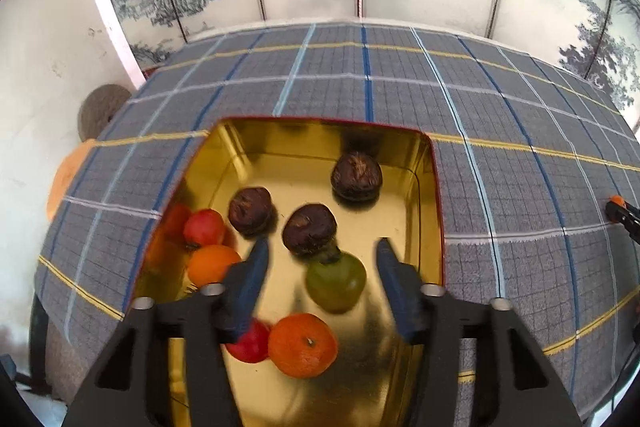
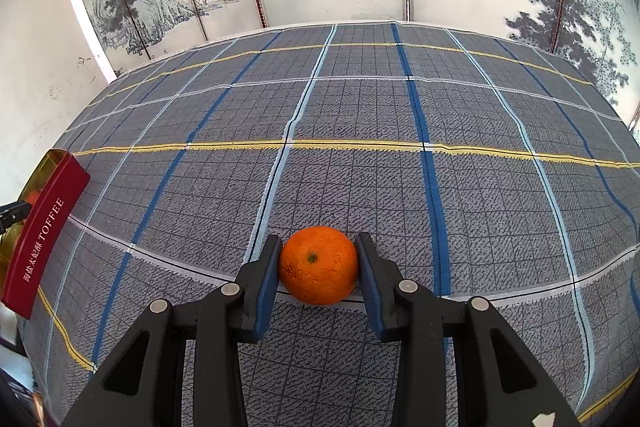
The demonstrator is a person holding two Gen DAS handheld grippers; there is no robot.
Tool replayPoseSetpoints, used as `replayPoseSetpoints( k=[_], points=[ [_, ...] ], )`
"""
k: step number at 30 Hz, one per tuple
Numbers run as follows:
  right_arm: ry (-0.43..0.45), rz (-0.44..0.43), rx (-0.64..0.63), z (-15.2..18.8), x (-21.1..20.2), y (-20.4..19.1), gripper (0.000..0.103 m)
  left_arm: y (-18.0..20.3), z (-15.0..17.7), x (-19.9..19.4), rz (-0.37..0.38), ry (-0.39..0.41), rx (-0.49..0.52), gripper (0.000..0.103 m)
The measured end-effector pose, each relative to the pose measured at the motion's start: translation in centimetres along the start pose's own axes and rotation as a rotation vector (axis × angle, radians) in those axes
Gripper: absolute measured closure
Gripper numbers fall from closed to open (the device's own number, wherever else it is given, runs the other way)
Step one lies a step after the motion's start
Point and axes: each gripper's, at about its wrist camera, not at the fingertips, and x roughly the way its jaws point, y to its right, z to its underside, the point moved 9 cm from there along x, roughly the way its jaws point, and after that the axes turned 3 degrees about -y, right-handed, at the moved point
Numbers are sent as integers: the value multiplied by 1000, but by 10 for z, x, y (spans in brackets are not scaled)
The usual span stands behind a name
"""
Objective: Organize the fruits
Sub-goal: 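Carry the green tomato into the tin and open the left gripper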
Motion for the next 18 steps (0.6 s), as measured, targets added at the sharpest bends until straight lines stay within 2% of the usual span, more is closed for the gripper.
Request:
replayPoseSetpoints(
  k=[1,4,11,18],
  points=[
    [0,0,0,0,0,0,68,-1,-1,-2,-6,13,-1,35],
    [0,1,-1,0,0,0,68,-4,-4,-10,-31,44,1,35],
    [-1,3,-16,0,-1,-3,67,-9,2,-25,-60,53,-7,35],
    [1,-36,-4,8,-7,-9,69,-13,13,-47,-89,79,12,35]
  ],
)
